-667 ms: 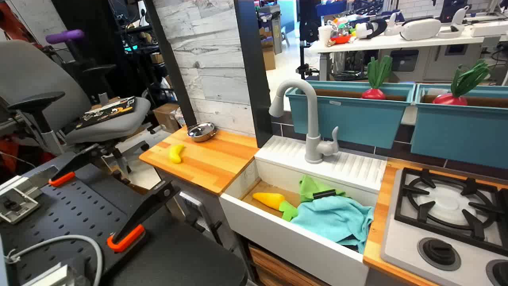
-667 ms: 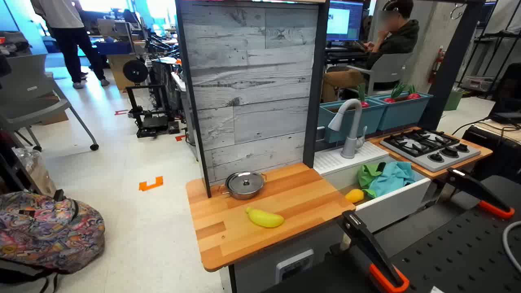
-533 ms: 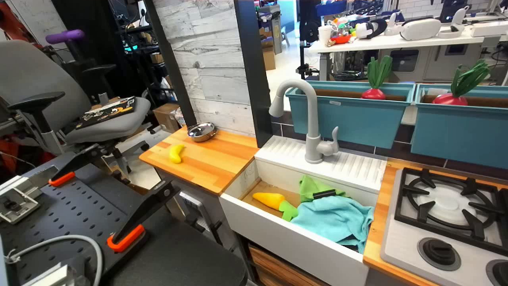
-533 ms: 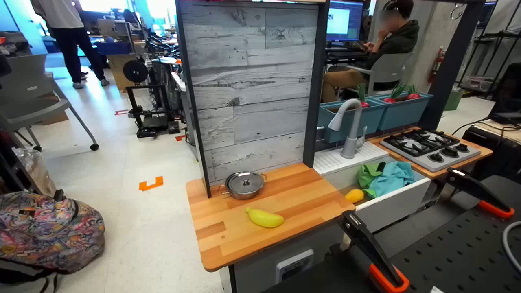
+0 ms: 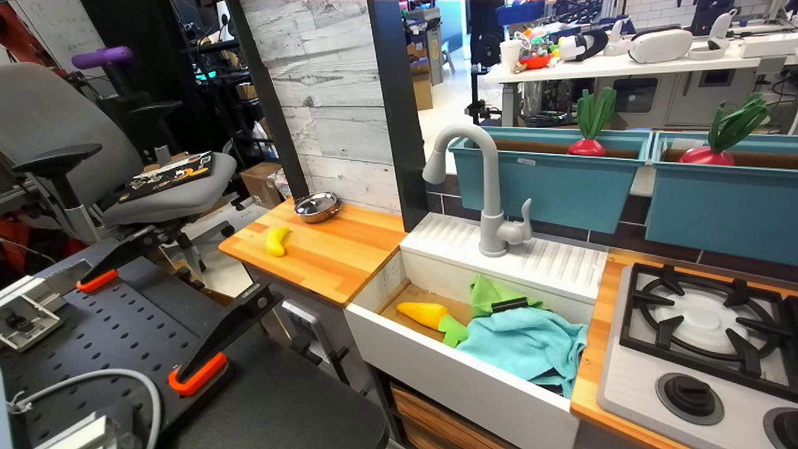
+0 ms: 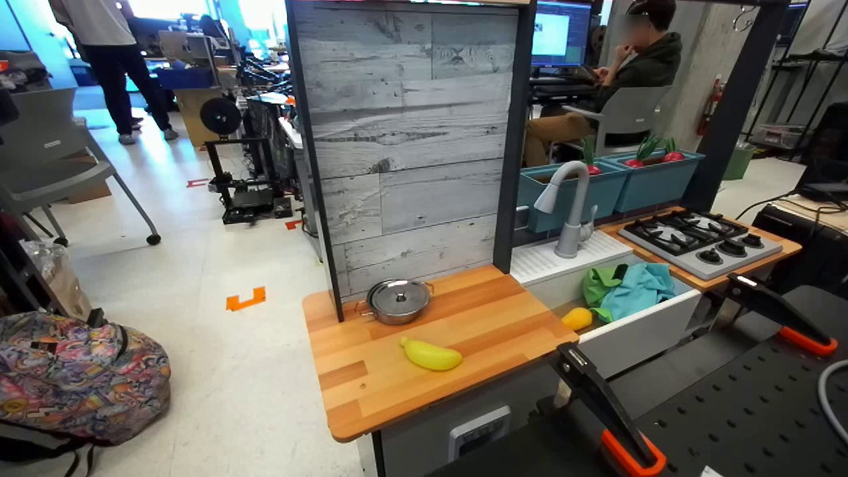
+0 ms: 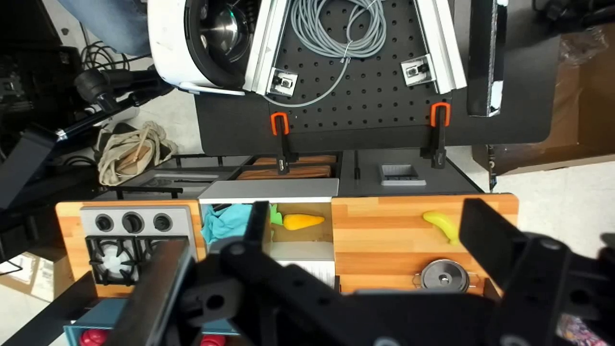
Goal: Put the lid on the table
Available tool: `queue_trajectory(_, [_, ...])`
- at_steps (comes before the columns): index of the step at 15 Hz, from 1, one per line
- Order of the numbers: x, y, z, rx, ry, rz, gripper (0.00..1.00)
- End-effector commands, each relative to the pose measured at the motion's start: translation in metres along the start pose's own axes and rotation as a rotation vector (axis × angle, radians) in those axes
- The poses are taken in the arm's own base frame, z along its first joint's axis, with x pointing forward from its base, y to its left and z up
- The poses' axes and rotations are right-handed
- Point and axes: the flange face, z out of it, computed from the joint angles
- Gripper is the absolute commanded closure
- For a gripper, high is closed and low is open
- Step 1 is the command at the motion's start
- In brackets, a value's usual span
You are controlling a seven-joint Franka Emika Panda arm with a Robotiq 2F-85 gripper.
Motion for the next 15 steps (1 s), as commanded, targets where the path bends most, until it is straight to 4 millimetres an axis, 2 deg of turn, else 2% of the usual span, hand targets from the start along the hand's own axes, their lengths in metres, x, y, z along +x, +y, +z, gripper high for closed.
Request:
queue_trajectory(1, [0.011,0.001,0.013,0.021,0.019,-0.010,0.00])
queue_trajectory(5, [0.041,-0.004,0.043,0.050,0.044,-0.041,0.00])
queue_trajectory(10, [0.102,-0.020,0.116,0.086,0.054,-0.082,0.00])
queue_trajectory(15, [0.161,-0.036,0.174,0.182,0.112,-0.139,0.00])
